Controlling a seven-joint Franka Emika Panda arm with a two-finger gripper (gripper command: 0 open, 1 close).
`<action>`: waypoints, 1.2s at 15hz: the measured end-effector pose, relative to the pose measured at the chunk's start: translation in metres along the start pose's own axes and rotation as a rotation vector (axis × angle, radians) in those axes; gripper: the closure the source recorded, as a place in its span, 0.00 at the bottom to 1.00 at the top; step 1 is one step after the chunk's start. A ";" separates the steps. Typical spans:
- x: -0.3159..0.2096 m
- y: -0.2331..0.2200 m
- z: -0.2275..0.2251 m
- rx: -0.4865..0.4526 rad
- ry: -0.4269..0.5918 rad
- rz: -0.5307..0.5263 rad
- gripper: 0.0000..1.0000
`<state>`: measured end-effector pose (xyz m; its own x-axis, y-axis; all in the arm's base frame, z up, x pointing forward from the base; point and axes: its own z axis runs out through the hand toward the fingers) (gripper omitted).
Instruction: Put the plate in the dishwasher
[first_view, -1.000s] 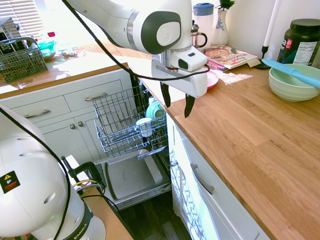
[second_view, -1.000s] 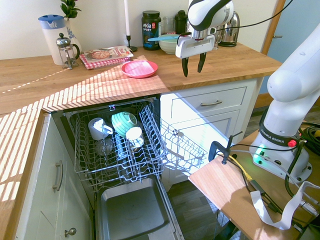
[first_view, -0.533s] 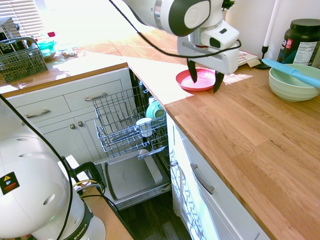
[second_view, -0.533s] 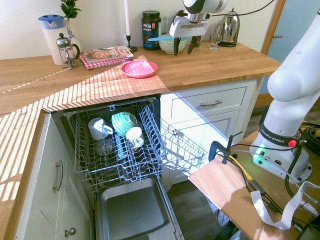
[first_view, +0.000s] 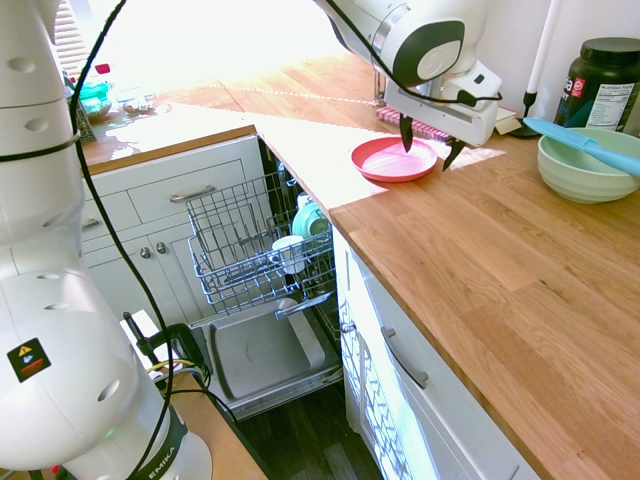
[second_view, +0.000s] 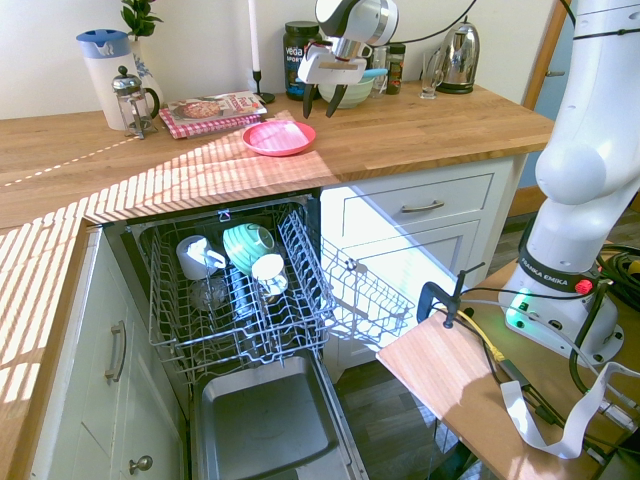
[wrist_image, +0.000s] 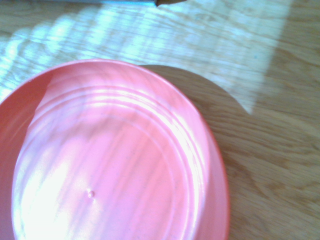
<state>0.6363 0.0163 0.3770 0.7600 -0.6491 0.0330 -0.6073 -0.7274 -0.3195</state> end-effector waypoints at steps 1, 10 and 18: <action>0.001 -0.007 0.008 -0.001 -0.012 -0.006 0.00; -0.002 -0.022 0.046 -0.056 -0.138 -0.015 1.00; 0.002 -0.027 0.053 -0.036 -0.159 0.013 1.00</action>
<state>0.6665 0.0469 0.3356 0.7775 -0.6169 -0.1223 -0.6230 -0.7287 -0.2844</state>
